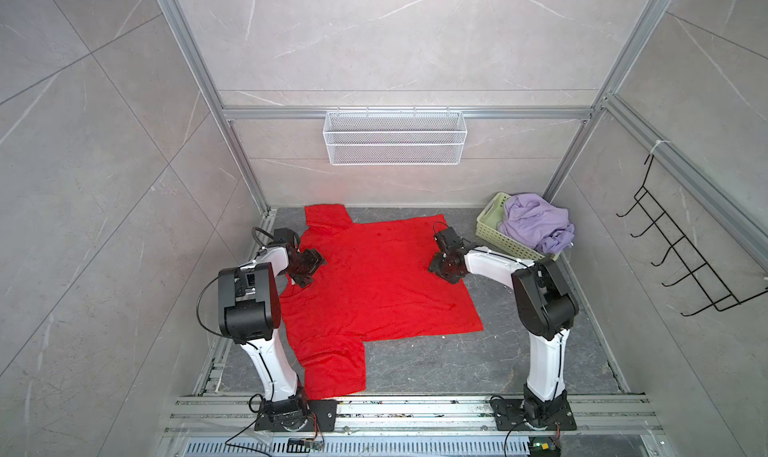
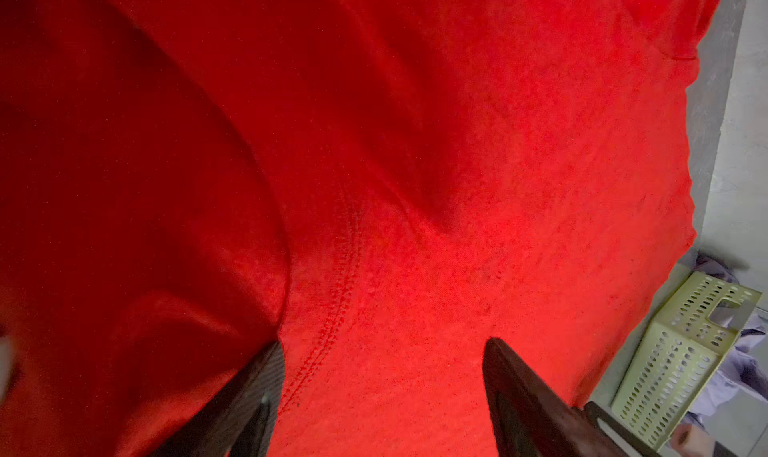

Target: Fold and stack the t-shirts

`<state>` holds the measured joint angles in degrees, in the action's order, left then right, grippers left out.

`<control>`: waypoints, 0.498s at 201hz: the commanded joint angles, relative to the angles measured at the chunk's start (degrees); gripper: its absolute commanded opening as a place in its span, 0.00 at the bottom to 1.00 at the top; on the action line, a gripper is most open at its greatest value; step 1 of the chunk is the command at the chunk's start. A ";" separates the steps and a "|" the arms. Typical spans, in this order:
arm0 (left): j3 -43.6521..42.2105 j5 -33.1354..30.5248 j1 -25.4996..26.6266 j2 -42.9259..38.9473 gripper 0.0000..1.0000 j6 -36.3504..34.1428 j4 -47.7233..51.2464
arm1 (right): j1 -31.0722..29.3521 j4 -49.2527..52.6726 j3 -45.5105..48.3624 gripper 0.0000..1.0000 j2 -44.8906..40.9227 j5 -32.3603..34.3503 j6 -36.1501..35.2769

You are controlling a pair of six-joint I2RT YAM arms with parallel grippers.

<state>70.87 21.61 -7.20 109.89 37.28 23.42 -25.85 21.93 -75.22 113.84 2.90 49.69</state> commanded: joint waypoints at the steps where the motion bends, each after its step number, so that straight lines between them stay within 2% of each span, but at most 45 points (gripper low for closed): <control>1: -2.36 -0.33 -0.53 0.18 0.79 -0.71 0.84 | -0.67 0.92 6.16 0.59 -2.92 0.74 3.07; 42: -7.98 -1.28 -1.71 0.47 0.79 -0.51 0.71 | -1.77 0.43 15.92 0.59 -6.87 1.85 5.54; 100: -14.49 -3.13 -3.72 -3.41 0.79 -2.13 2.96 | -2.78 5.29 22.56 0.59 -12.95 5.50 7.80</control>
<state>62.28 23.75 -9.30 105.45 36.42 16.23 -28.47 16.84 -56.69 100.71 5.48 54.63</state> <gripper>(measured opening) 0.786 0.589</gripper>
